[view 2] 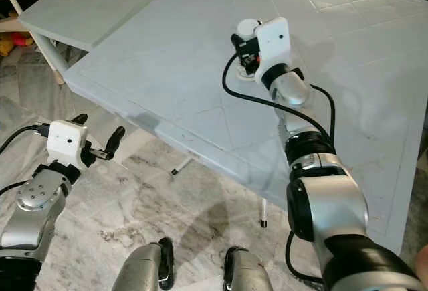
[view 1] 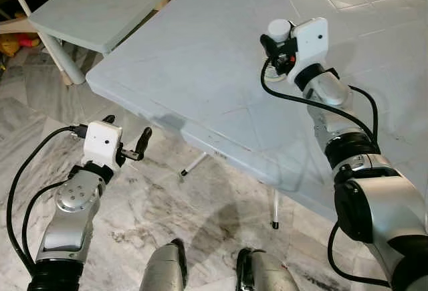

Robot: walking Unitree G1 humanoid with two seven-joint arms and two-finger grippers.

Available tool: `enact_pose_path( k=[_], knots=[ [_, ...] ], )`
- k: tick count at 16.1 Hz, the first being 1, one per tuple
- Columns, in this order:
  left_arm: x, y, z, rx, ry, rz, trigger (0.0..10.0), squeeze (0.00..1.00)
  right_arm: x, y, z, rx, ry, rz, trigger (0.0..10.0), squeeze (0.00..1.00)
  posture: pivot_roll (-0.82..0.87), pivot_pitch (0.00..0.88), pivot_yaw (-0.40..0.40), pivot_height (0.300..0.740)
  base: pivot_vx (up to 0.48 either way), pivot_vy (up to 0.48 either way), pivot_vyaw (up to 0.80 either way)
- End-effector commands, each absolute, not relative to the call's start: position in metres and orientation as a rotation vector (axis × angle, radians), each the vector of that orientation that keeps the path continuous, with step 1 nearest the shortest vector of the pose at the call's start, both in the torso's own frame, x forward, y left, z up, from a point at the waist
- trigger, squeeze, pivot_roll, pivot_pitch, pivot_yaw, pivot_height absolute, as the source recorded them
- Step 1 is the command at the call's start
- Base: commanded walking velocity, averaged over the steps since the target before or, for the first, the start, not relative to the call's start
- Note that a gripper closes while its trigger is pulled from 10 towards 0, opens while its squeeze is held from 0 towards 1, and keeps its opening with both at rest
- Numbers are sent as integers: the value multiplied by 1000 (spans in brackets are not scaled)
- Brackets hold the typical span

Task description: Restocking fridge

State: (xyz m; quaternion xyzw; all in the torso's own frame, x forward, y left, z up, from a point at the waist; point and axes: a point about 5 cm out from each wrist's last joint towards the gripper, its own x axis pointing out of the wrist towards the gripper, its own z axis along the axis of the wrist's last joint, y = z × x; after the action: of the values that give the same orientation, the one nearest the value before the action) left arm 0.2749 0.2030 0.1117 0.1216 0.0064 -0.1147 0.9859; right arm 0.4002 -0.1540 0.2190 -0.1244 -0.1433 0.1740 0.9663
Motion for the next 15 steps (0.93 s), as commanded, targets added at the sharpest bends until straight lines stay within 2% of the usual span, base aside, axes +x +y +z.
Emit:
enact_pose_path(
  k=[1,5,7,8,9,11,15],
  knots=[
    [275,204,111,256,25,-210,10000,0,399,-156,218,-270,-296,354,0,0,164,195,52,740,0,0,0],
    [282,208,111,263,26,-133,10000,0,391,-154,217,-273,-340,418,0,0,147,188,43,740,0,0,0],
    [285,208,110,255,32,-101,10000,0,384,-142,216,-193,-339,489,275,0,145,186,49,740,0,0,0],
    [286,206,111,255,28,-104,10000,0,378,-135,220,-209,-366,549,8392,0,128,189,44,740,0,0,0],
    [286,204,111,253,20,-111,10000,0,372,-131,222,-225,-387,588,10000,0,124,185,40,740,0,0,0],
    [286,202,109,228,16,-96,10000,0,358,-131,222,-178,-419,570,10000,0,105,175,21,740,0,0,0],
    [281,198,99,188,36,-58,10000,0,333,-138,207,17,-387,378,10000,0,74,128,2,740,0,0,725]
  ],
)
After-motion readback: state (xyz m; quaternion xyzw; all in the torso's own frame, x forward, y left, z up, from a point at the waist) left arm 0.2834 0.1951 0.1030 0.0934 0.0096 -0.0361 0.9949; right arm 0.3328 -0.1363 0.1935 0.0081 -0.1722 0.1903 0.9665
